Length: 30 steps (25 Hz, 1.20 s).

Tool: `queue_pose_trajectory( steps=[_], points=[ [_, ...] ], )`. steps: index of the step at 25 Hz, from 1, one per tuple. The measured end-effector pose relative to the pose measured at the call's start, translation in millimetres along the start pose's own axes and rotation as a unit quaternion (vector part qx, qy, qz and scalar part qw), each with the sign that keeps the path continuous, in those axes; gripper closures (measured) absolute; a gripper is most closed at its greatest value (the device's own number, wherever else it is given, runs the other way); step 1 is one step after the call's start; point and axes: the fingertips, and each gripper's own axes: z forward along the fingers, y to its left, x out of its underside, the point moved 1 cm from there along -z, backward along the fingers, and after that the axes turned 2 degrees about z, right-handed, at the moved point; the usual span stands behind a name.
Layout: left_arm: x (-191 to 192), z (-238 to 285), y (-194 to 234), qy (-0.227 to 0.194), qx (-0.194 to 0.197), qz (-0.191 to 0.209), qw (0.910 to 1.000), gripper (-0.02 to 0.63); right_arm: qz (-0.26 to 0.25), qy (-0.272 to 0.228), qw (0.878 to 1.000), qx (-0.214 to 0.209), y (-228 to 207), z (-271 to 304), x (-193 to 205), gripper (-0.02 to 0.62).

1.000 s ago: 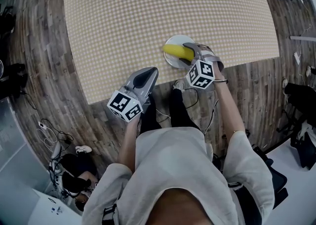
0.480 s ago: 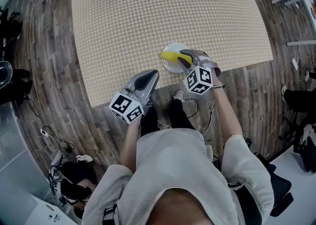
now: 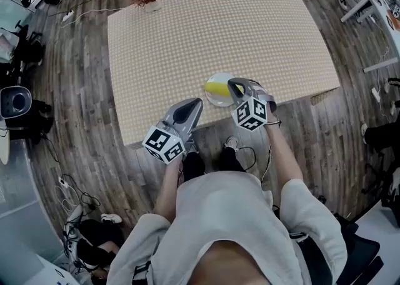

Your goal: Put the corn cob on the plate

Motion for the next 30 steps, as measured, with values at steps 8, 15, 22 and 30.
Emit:
queue_pose_trajectory(
  steps=[8,15,22,30],
  points=[
    [-21.1,22.7,-36.7,-0.013,0.01,0.033,0.9993,0.598,0.356,-0.153,0.922,-0.013,-30.1,-53.6,-14.3,0.595],
    [-34.1,23.1,-52.7,-0.015,0.02,0.056,0.9981,0.598,0.334,-0.197,0.922,0.008,-23.0,-80.1,-45.8,0.597],
    [-35.9,-11.2,-32.3,-0.025,0.055,0.057,0.9966,0.598,0.347,-0.199,0.916,0.025,11.4,-87.4,-77.6,0.597],
    [-33.5,-107.5,-0.8,-0.009,0.113,0.057,0.9919,0.598,0.357,-0.183,0.909,0.112,77.8,-99.4,-145.1,0.597]
  ],
)
